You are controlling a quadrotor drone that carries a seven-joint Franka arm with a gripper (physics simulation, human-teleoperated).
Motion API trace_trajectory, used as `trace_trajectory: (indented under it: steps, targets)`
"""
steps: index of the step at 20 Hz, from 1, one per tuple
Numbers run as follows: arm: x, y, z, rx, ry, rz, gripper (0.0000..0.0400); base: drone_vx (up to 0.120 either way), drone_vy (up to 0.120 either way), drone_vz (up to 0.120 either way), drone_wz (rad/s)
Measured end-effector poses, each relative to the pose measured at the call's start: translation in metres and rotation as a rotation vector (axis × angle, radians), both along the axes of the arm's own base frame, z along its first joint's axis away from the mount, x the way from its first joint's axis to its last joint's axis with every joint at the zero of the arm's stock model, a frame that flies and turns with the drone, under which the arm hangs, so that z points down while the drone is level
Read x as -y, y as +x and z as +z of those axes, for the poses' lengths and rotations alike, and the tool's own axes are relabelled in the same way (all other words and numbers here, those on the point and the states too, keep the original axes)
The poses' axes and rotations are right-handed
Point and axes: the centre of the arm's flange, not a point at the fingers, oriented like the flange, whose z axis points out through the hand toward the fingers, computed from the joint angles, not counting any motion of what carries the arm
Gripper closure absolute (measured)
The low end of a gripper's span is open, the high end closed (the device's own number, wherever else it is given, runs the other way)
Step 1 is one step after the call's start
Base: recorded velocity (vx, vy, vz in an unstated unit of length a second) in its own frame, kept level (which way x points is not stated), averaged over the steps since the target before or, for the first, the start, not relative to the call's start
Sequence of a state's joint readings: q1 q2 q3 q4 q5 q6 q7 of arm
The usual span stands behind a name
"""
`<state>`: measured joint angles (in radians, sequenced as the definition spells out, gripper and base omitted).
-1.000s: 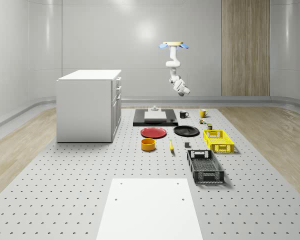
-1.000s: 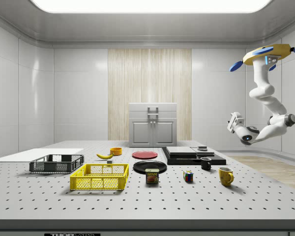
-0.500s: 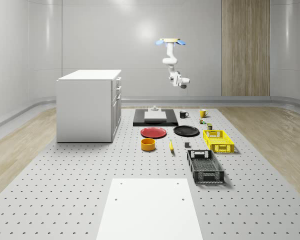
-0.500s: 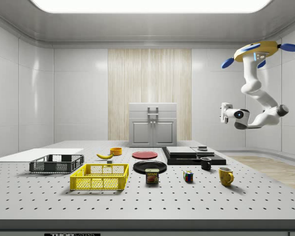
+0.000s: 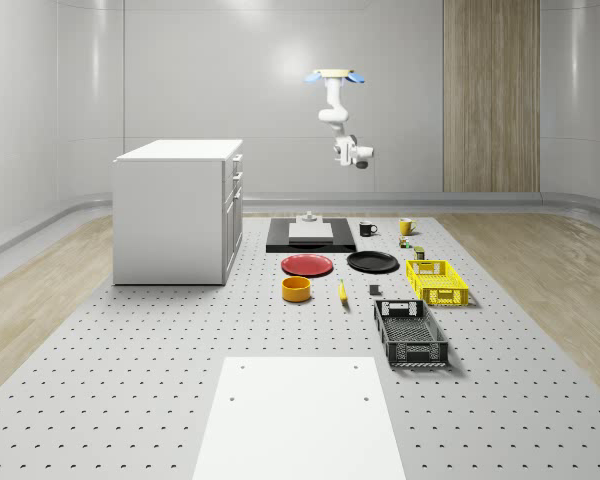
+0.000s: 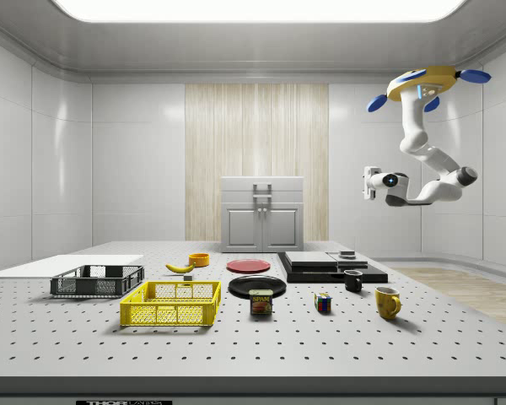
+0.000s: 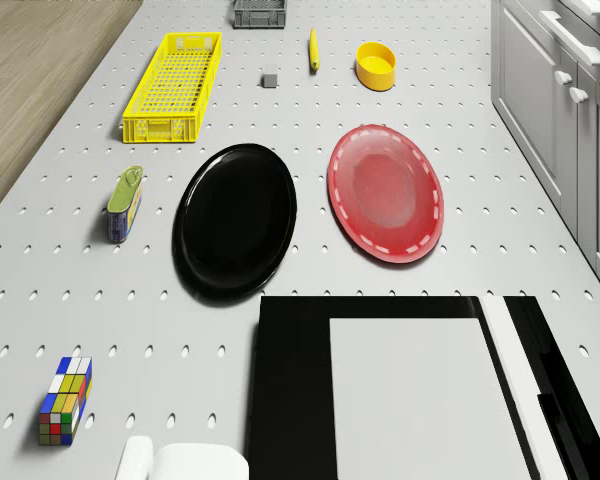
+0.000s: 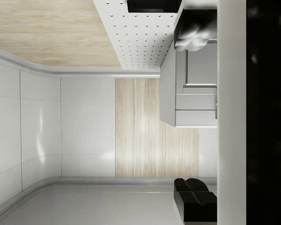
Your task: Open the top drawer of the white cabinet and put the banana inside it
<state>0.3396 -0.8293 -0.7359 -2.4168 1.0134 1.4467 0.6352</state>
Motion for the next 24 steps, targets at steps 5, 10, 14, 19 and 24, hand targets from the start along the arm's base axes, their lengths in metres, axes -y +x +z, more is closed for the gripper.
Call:
trace_trajectory:
  steps: [5, 10, 14, 19, 24]
  targets:
    - [0.0000, 0.0000, -0.0009, 0.000, 0.008, 0.000, 0.0000, 0.080, -0.120, 0.016, 0.000]
    - [0.0000, 0.0001, -0.0012, 0.000, 0.012, 0.000, 0.0000, 0.120, -0.120, 0.000, 0.000]
    - [0.0001, 0.0001, -0.0013, -0.001, 0.013, 0.000, 0.0000, 0.120, -0.120, 0.000, 0.000]
    - [0.0001, 0.0001, -0.0014, -0.001, 0.013, 0.000, 0.0000, 0.120, -0.120, 0.000, 0.000]
    - [0.0001, 0.0001, -0.0015, -0.001, 0.014, 0.000, 0.0000, 0.120, -0.120, 0.000, 0.000]
